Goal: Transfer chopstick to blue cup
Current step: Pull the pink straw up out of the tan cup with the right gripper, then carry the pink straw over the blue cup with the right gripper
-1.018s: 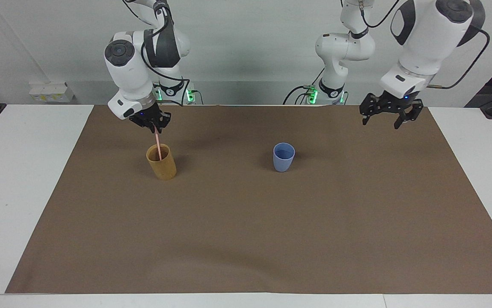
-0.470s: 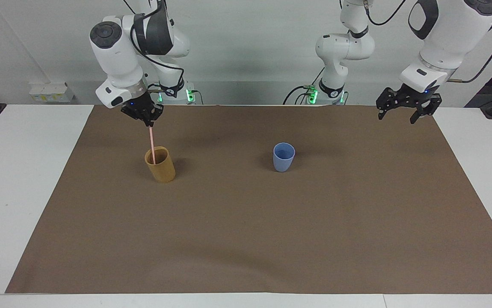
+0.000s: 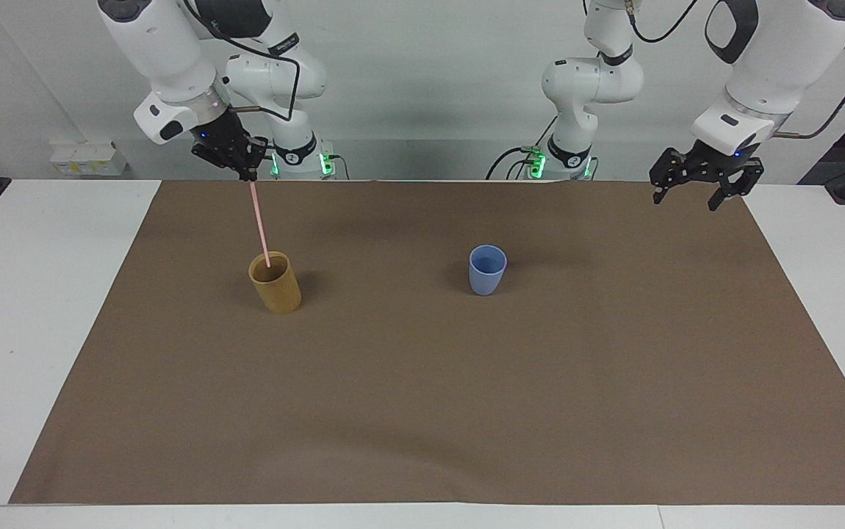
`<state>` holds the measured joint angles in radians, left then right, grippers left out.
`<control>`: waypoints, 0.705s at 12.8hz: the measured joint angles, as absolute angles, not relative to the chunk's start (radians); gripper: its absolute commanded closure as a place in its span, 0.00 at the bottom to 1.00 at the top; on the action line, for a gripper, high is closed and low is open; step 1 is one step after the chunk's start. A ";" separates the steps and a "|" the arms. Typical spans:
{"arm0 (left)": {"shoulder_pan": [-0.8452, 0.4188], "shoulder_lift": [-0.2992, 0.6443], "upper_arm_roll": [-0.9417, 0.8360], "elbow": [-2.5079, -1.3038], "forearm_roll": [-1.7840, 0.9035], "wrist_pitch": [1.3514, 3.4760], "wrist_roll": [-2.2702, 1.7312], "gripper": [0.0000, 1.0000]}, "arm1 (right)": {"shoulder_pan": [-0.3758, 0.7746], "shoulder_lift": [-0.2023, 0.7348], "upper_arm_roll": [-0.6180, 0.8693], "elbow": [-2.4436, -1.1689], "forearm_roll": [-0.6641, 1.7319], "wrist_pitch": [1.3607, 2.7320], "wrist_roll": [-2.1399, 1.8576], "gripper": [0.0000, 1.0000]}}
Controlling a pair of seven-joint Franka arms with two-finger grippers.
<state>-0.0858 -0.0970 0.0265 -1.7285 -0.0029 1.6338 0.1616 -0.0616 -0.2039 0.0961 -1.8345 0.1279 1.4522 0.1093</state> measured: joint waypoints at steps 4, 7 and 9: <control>-0.084 -0.097 0.085 -1.727 -0.003 1.633 0.217 0.00 | -0.054 -0.204 0.107 -1.770 0.243 1.406 0.200 1.00; -0.084 -0.098 0.094 -1.727 -0.003 1.630 0.227 0.00 | 0.015 -0.202 0.150 -1.758 0.322 1.465 0.389 1.00; -0.084 -0.099 0.093 -1.727 -0.003 1.629 0.227 0.00 | 0.092 -0.201 0.182 -1.749 0.359 1.515 0.543 1.00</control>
<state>-0.0837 -0.0992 0.0930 -1.7269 -0.0028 1.6287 0.2274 0.0917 -0.2008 0.1823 -1.7486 0.3588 1.5152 0.5433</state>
